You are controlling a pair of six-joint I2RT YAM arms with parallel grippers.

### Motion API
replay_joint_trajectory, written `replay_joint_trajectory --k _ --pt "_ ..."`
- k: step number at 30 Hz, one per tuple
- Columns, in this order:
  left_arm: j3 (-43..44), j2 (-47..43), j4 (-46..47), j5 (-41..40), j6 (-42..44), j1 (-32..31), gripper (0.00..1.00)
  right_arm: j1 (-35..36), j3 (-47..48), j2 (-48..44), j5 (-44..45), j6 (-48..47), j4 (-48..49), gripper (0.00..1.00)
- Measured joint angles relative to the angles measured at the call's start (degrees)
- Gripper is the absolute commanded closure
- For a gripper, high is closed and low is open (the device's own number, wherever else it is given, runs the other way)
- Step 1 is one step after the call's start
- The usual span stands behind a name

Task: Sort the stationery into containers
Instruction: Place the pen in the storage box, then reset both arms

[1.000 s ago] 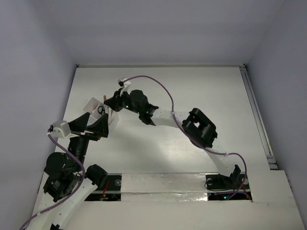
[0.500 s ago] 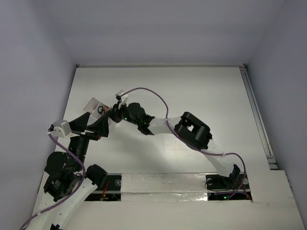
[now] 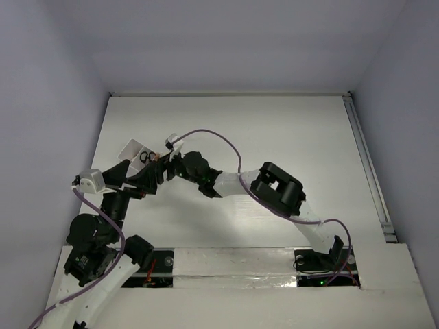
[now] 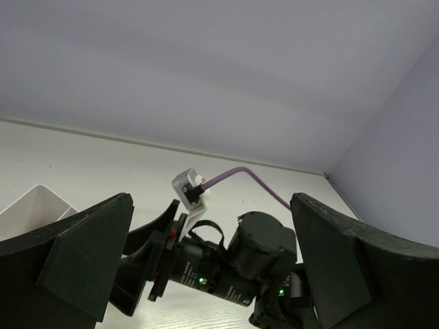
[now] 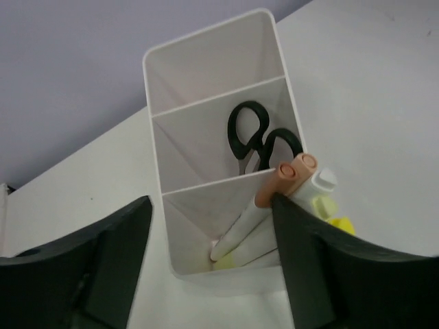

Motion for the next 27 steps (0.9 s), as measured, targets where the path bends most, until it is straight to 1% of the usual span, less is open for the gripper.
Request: replay_joint_trajectory --k 1,2,4,6,11,15,18,21,24,27 --pt "0.00 0.13 0.02 0.20 0.09 0.24 0.01 -0.02 0.00 -0.57 0.04 -0.02 0.02 0.18" --pt "0.00 0.26 0.00 0.44 0.11 0.33 0.01 -0.02 -0.04 -1.18 0.13 -0.07 0.02 0.12" --pt "0.00 0.59 0.00 0.66 0.13 0.83 0.01 -0.02 -0.52 -2.71 0.15 -0.04 0.24 0.05" --pt "0.00 0.87 0.02 0.72 0.15 1.20 0.01 -0.02 -2.27 -5.27 0.22 0.17 0.35 0.00" --pt "0.00 1.03 0.00 0.66 0.31 2.27 0.01 -0.02 -10.45 -14.56 0.68 0.24 2.82 0.00" --pt "0.00 1.42 -0.02 0.66 0.28 3.15 0.01 -0.02 -21.46 -25.09 4.33 -0.79 5.53 0.01" --pt "0.00 1.88 0.00 0.72 0.26 3.39 0.01 -0.02 -31.39 -34.18 9.68 -1.77 6.62 0.02" --pt "0.00 2.75 0.11 1.14 0.31 3.41 0.01 -0.02 -40.65 -44.41 16.20 -2.82 4.90 0.01" --pt "0.13 4.52 -0.11 1.11 0.31 3.41 0.01 -0.02 -49.68 -58.07 25.77 -3.39 0.59 0.00" --pt "0.15 6.32 -0.24 1.27 0.26 3.41 0.01 -0.09 -55.39 -71.38 36.20 -2.38 -7.52 0.00"
